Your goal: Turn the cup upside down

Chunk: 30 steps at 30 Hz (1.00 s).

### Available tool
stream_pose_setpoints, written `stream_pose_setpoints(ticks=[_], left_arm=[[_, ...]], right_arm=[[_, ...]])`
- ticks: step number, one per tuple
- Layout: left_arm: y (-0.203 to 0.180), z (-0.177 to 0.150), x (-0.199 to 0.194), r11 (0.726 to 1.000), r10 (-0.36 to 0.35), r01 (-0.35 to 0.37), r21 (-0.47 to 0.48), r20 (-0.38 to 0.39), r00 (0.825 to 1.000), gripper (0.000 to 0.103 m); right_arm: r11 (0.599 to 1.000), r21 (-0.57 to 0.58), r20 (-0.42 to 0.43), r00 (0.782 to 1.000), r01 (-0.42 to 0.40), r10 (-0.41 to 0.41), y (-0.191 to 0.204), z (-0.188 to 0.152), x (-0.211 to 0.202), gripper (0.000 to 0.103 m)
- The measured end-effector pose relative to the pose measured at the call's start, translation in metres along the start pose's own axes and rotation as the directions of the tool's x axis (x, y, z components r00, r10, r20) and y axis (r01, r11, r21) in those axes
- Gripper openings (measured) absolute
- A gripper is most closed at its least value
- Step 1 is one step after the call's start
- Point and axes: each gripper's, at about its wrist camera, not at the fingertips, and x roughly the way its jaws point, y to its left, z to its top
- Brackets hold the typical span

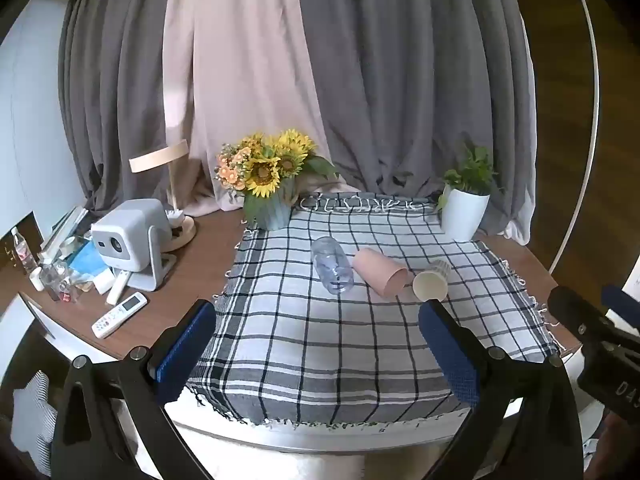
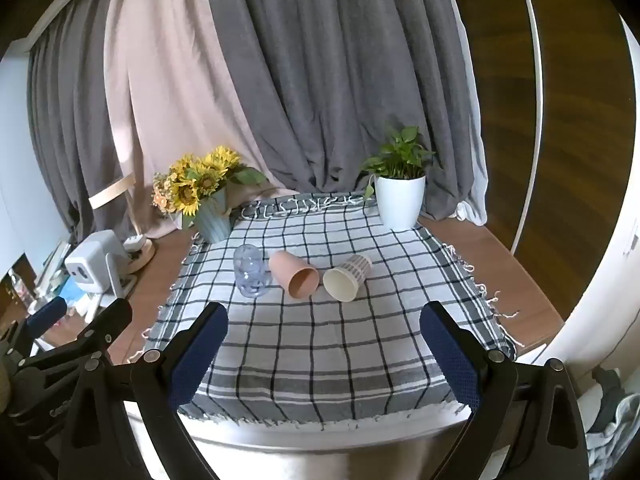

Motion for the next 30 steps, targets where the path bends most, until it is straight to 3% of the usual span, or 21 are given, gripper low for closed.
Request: stream_pose_setpoints(ticks=[6, 19, 30], left_arm=[[0.004, 0.002, 0.005, 0.999, -0.037, 0.036, -0.039, -0.012, 0.999, 0.103], [0.010, -0.002, 0.006, 0.995, -0.047, 0.046, -0.094, -0.011, 0.999, 0.103], [0.004, 0.000, 0.007, 0.997, -0.045, 0.044, -0.066, -0.013, 0.999, 0.103]], right_arm=[[1.000, 0.002, 0.020, 1.000, -0.001, 0.001, -0.002, 0.000, 0.000, 0.097], [1.000, 0.007, 0.012, 1.000, -0.012, 0.012, 0.001, 0.003, 0.004, 0.097], [1.000, 0.008, 0.018, 1.000, -0.007, 0.007, -0.001, 0.000, 0.004, 0.097]])
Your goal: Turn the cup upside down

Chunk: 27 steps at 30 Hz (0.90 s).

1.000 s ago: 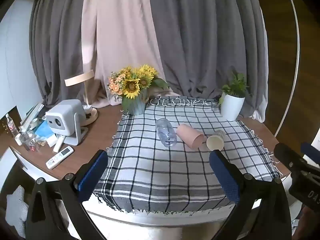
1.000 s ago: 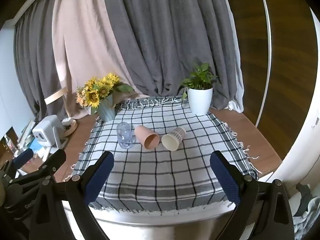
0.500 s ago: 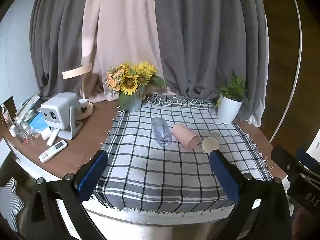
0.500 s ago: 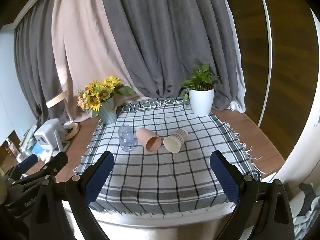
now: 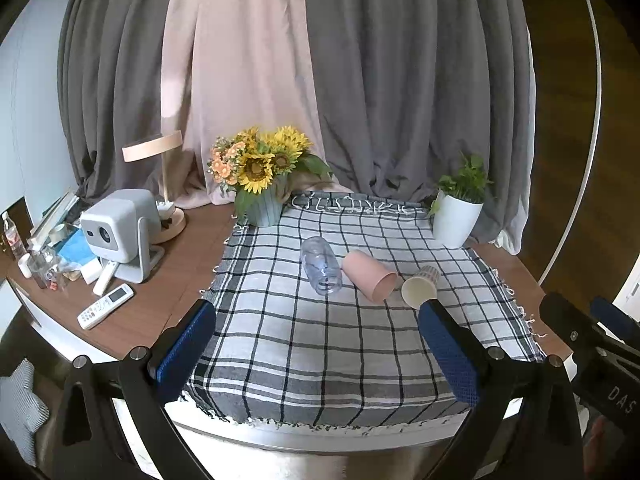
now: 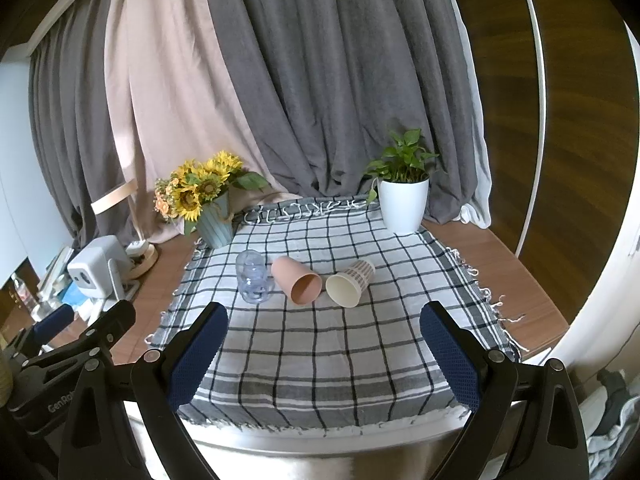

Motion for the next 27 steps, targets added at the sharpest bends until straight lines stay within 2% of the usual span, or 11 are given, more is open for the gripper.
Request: stream_pose_setpoints(ticks=[27], left_arm=[[-0.0065, 0.0007, 0.0014, 1.000, -0.005, 0.005, 0.014, -0.011, 1.000, 0.103]], right_arm=[[1.000, -0.003, -0.012, 1.000, -0.004, 0.004, -0.0038, -0.0009, 0.0014, 0.097]])
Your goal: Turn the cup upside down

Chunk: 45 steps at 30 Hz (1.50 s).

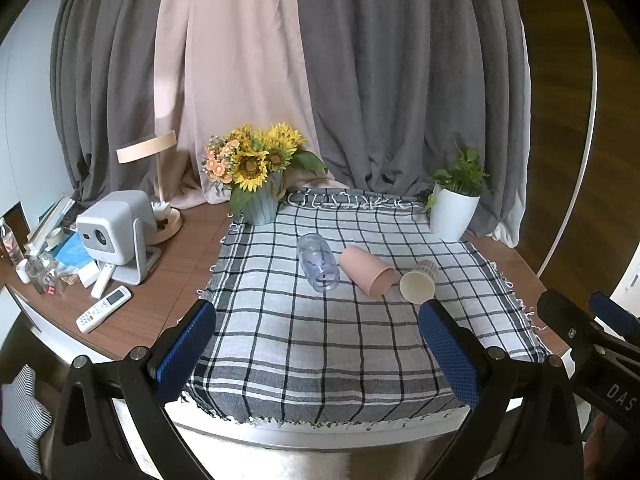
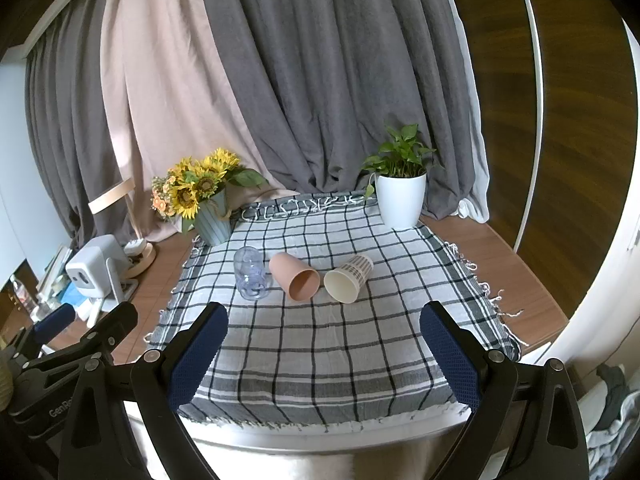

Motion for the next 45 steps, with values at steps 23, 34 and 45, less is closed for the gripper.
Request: stream_pose_setpoints(ticks=[23, 34, 45], left_arm=[[-0.002, 0.001, 0.001, 1.000, 0.004, -0.004, 0.000, -0.001, 1.000, 0.103], [-0.005, -0.001, 0.001, 1.000, 0.003, -0.003, 0.004, -0.008, 1.000, 0.103], [0.007, 0.001, 0.030, 0.999, 0.031, -0.030, 0.016, -0.092, 0.995, 0.103]], right_arm=[[1.000, 0.003, -0.006, 1.000, 0.004, -0.004, 0.002, 0.000, 0.003, 0.097], [1.000, 0.003, -0.012, 1.000, 0.008, -0.008, 0.003, -0.005, 0.006, 0.097], [1.000, 0.009, -0.077, 0.997, 0.018, -0.017, 0.010, -0.017, 0.028, 0.097]])
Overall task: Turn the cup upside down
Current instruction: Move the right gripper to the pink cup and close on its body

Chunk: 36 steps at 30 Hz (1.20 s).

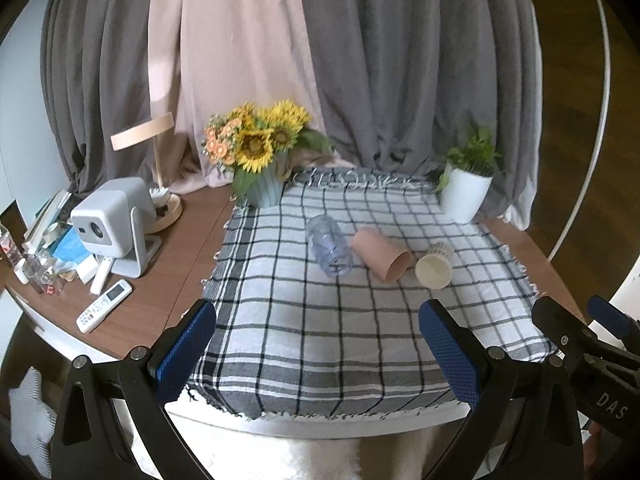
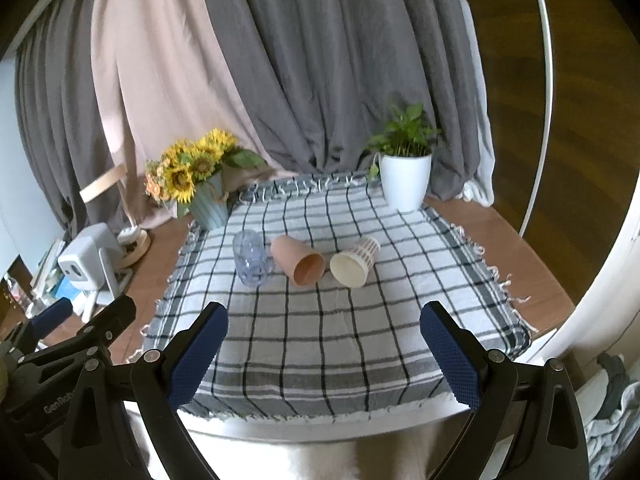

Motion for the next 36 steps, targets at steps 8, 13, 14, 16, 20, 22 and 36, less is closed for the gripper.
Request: stream_pose_setpoints(ticks=[8, 13, 14, 16, 20, 22, 36], left_arm=[[0.003, 0.006, 0.055, 0.996, 0.057, -0.066, -0.055, -0.146, 0.988, 0.103], [0.002, 0.019, 0.101, 0.982, 0.120, -0.147, -0.120, -0.211, 0.970, 0.103], [0.002, 0.020, 0.110, 0.977, 0.129, -0.163, -0.135, -0.230, 0.965, 0.103], [0.003, 0.025, 0.131, 0.967, 0.132, -0.184, -0.177, -0.271, 0.954, 0.103], [0.003, 0.034, 0.166, 0.939, 0.158, -0.246, -0.240, -0.335, 0.929, 0.103], [0.003, 0.039, 0.181, 0.925, 0.164, -0.268, -0.267, -0.357, 0.920, 0.103], [0.005, 0.046, 0.268, 0.858, 0.180, -0.391, -0.333, -0.518, 0.836, 0.103]], right_arm=[[0.999, -0.018, -0.179, 0.983, -0.033, 0.030, 0.001, 0.018, 0.060, 0.097], [0.993, -0.065, -0.276, 0.958, -0.100, 0.078, 0.003, 0.043, 0.120, 0.097], [0.990, -0.080, -0.295, 0.951, -0.118, 0.090, 0.004, 0.049, 0.133, 0.097], [0.981, -0.113, -0.342, 0.933, -0.160, 0.113, 0.007, 0.060, 0.160, 0.097], [0.955, -0.163, -0.426, 0.891, -0.248, 0.159, 0.015, 0.082, 0.216, 0.097], [0.940, -0.192, -0.466, 0.869, -0.282, 0.165, 0.019, 0.093, 0.242, 0.097], [0.842, -0.284, -0.739, 0.664, -0.459, 0.112, 0.054, 0.116, 0.387, 0.094]])
